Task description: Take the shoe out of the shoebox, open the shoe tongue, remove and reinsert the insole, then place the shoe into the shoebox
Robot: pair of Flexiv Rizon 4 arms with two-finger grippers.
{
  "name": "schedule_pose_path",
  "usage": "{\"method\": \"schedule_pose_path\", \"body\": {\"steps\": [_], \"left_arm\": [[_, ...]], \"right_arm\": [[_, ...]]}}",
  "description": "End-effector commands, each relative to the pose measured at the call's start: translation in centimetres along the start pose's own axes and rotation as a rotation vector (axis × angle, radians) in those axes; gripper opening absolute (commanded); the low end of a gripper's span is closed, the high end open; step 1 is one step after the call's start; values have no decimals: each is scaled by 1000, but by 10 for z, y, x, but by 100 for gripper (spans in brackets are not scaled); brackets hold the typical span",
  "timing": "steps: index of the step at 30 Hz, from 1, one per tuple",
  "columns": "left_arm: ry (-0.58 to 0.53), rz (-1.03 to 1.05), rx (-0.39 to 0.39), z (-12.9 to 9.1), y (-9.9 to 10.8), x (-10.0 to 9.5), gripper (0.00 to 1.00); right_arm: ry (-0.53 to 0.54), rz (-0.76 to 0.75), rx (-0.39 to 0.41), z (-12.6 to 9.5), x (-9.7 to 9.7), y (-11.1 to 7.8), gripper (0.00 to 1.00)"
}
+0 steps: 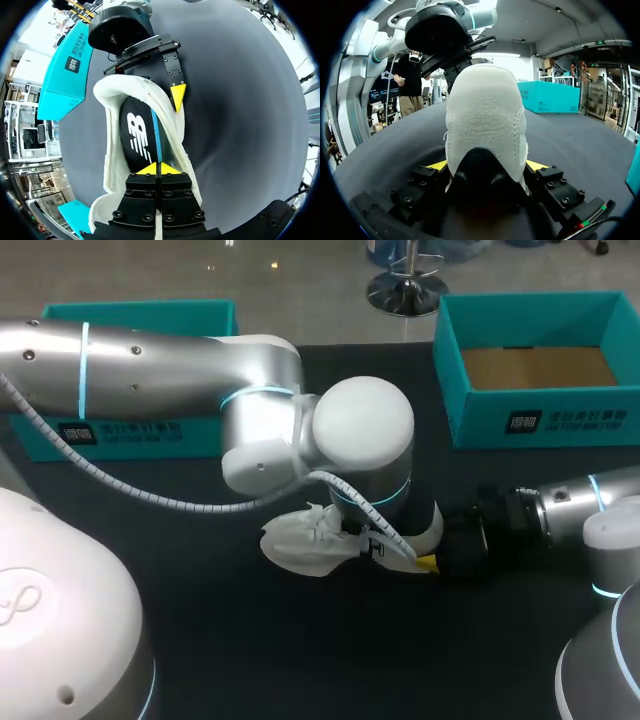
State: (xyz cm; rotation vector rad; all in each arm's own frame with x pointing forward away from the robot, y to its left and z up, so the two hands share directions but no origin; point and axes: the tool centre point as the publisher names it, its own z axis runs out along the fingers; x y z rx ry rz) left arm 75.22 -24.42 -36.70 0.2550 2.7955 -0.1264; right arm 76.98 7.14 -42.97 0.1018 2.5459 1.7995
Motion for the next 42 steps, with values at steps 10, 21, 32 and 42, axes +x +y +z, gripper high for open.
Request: {"method": "schedule_pose_path", "body": {"steps": [10, 21, 32, 42], "left_arm": [[-4, -16, 54, -39, 21, -3, 0], [-1, -8, 74, -48, 23, 4, 0], [-1, 19, 80, -46, -19, 10, 0], [-13, -23, 37, -41, -32, 4, 40]], "right_arm": [[-2, 1, 4, 3, -1, -3, 0], [-2, 1, 4, 3, -1, -3, 0], [-2, 1, 4, 3, -1, -3, 0], [-2, 1, 4, 3, -1, -3, 0]]}}
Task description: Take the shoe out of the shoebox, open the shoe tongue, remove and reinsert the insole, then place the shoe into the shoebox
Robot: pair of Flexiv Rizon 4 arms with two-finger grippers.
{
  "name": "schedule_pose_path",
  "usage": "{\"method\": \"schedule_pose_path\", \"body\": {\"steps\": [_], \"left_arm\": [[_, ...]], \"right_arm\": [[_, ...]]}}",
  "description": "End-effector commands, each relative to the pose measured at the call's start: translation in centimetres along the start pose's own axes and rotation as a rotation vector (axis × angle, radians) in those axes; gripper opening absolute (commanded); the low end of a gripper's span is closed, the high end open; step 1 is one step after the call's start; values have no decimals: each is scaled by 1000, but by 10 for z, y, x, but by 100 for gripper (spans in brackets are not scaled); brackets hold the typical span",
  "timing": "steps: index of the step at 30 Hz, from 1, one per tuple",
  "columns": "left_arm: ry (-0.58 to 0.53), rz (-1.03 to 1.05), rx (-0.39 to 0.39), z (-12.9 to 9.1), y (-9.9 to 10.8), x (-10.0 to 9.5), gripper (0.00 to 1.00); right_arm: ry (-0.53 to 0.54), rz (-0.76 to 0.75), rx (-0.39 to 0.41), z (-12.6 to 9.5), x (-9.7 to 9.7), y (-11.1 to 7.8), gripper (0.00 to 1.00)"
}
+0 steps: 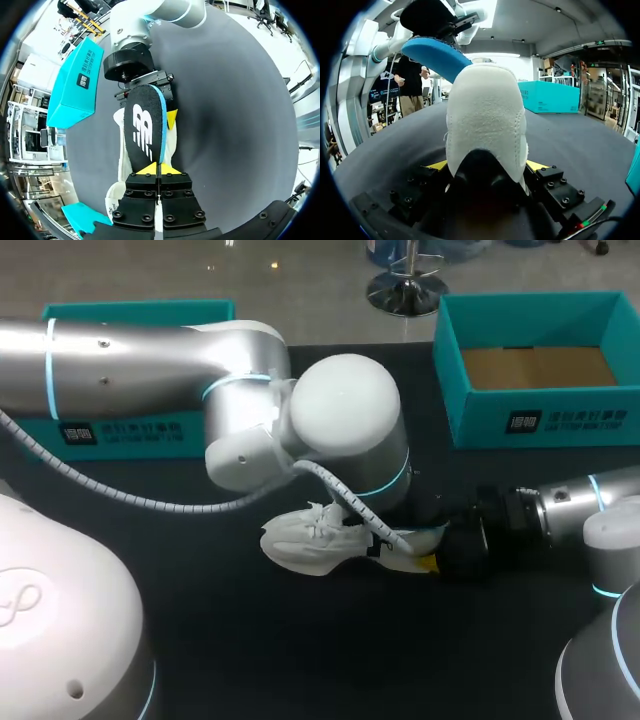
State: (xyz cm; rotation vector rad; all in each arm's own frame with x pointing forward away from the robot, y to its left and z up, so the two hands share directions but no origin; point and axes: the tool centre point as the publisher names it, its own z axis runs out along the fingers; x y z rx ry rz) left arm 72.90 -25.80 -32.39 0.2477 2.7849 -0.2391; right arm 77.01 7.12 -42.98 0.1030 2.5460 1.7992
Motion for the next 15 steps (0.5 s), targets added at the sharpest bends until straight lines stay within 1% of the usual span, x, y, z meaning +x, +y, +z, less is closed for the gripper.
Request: {"method": "schedule_pose_path", "body": {"steps": [1, 2, 4, 6, 7, 8, 13, 15], "left_arm": [[-3, -6, -39, 7, -11, -2, 48], [-6, -6, -40, 7, -10, -2, 49], [-12, -9, -40, 7, -8, -2, 64], [-24, -13, -40, 6, -5, -1, 68], [-35, -15, -38, 5, -4, 0, 74], [-46, -12, -38, 5, -2, 1, 76], [-86, -9, -42, 7, 2, 6, 76], [-86, -18, -39, 9, 2, 5, 74]], "right_arm": [[-2, 1, 4, 3, -1, -2, 0], [-2, 1, 4, 3, -1, -2, 0], [-2, 1, 4, 3, -1, -2, 0], [-2, 1, 4, 3, -1, -2, 0], [-2, 1, 4, 3, -1, -2, 0], [-2, 1, 4, 3, -1, -2, 0], [-2, 1, 4, 3, -1, -2, 0], [-2, 1, 4, 3, -1, -2, 0]]}}
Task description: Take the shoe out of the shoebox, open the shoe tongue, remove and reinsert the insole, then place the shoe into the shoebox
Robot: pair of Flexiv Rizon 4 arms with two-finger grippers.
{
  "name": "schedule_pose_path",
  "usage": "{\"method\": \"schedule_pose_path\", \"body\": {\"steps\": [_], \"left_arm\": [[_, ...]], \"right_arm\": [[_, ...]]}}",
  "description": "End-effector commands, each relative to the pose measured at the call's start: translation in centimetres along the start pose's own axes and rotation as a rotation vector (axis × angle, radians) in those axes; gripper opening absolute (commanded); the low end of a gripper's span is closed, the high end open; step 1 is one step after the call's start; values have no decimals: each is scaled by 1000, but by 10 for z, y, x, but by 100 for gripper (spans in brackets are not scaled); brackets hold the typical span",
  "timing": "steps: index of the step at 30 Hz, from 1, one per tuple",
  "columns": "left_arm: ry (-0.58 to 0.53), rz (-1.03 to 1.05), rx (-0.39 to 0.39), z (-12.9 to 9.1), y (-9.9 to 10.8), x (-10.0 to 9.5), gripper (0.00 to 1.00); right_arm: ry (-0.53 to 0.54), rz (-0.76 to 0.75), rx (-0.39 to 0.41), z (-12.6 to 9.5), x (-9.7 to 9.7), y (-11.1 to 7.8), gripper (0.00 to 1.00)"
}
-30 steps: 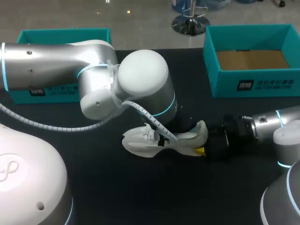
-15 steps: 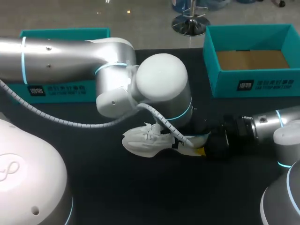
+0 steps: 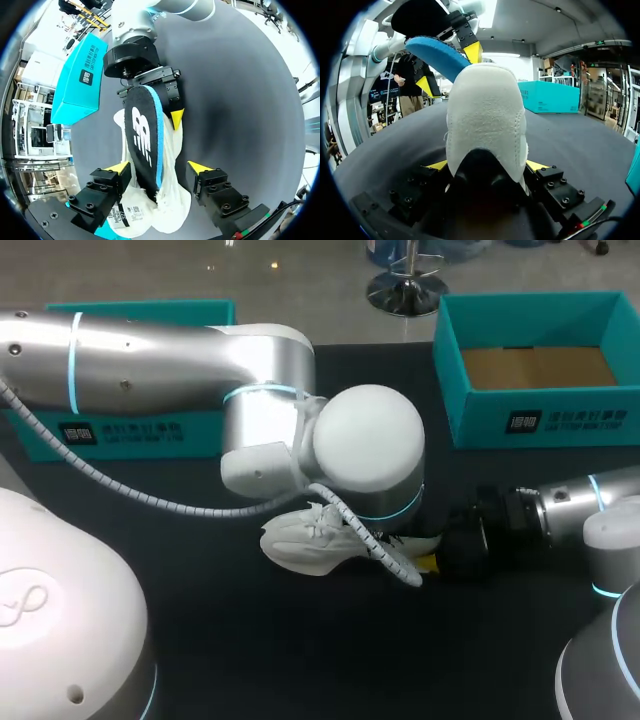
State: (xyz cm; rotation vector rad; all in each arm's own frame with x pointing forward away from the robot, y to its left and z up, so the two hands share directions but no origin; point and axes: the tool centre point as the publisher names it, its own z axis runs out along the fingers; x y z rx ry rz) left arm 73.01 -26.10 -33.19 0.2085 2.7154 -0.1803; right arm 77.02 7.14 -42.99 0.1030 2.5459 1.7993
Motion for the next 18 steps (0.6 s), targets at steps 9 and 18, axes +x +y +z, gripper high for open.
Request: {"method": "schedule_pose_path", "body": {"steps": [9, 18], "left_arm": [[-25, -35, 7, 7, -2, -4, 42], [-42, -50, 37, 15, -9, -10, 40]], "right_arm": [[-2, 1, 4, 3, -1, -2, 0], [-2, 1, 4, 3, -1, -2, 0]]}}
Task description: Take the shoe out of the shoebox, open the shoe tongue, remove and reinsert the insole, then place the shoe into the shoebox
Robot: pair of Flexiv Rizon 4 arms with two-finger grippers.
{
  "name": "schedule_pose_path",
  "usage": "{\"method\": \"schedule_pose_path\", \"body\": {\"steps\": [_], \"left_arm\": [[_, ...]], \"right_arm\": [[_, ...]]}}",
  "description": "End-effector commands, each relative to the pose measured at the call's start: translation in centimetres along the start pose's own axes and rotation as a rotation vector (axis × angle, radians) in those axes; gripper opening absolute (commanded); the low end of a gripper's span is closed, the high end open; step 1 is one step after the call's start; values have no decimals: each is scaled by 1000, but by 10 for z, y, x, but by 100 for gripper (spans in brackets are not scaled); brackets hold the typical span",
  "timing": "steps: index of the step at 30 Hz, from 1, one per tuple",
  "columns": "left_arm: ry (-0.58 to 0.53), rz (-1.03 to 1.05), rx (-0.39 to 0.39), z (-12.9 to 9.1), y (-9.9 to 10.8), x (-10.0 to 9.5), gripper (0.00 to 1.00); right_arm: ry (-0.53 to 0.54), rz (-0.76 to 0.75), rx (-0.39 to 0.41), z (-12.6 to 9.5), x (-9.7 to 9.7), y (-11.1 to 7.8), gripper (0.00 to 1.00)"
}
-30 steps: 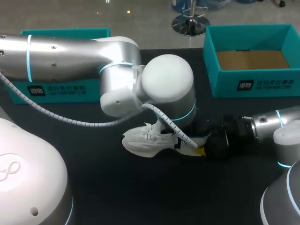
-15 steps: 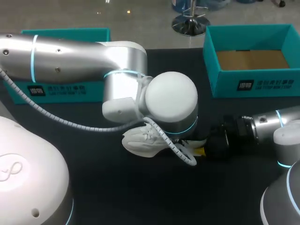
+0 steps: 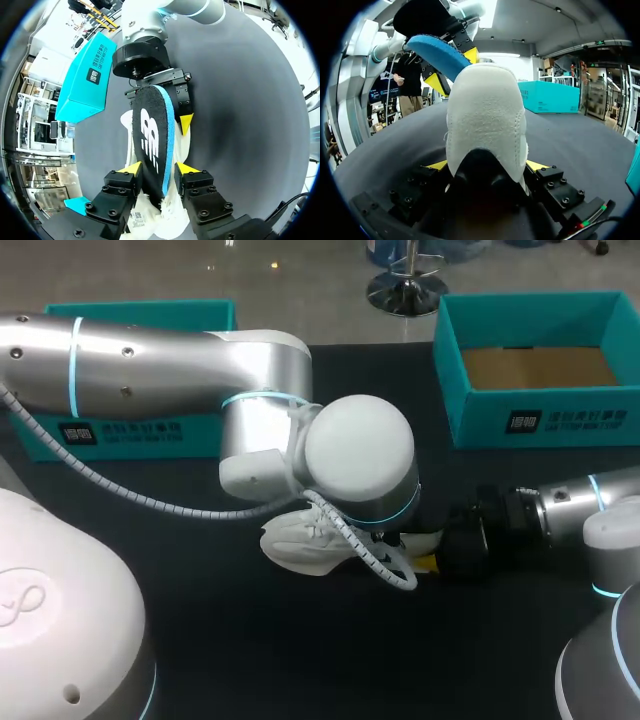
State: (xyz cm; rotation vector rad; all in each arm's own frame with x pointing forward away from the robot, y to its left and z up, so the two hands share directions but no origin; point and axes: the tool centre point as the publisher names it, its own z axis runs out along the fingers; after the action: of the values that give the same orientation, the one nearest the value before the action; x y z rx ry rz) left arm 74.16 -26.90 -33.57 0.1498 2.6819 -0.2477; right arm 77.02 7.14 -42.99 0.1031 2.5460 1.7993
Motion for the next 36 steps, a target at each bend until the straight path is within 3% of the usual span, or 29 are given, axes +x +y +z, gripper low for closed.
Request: {"method": "schedule_pose_path", "body": {"steps": [1, 3, 5, 12, 19, 26, 28, 36], "left_arm": [[-5, -6, -3, 6, -4, 0, 38], [-9, -13, -5, 7, -6, -2, 26], [-6, -17, -7, 8, -7, -3, 0], [9, -46, 25, -5, -13, -9, 0], [104, -151, 89, -41, -33, -31, 0], [302, -275, 211, -102, -57, -89, 0], [366, -284, 288, -122, -61, -106, 0], [553, -273, 491, -200, -62, -169, 0]], "right_arm": [[-2, 1, 4, 3, -1, -2, 0], [-2, 1, 4, 3, -1, -2, 0], [-2, 1, 4, 3, -1, -2, 0], [-2, 1, 4, 3, -1, -2, 0], [-2, 1, 4, 3, -1, -2, 0], [-2, 1, 4, 3, -1, -2, 0], [-2, 1, 4, 3, -1, -2, 0], [-2, 1, 4, 3, -1, -2, 0]]}}
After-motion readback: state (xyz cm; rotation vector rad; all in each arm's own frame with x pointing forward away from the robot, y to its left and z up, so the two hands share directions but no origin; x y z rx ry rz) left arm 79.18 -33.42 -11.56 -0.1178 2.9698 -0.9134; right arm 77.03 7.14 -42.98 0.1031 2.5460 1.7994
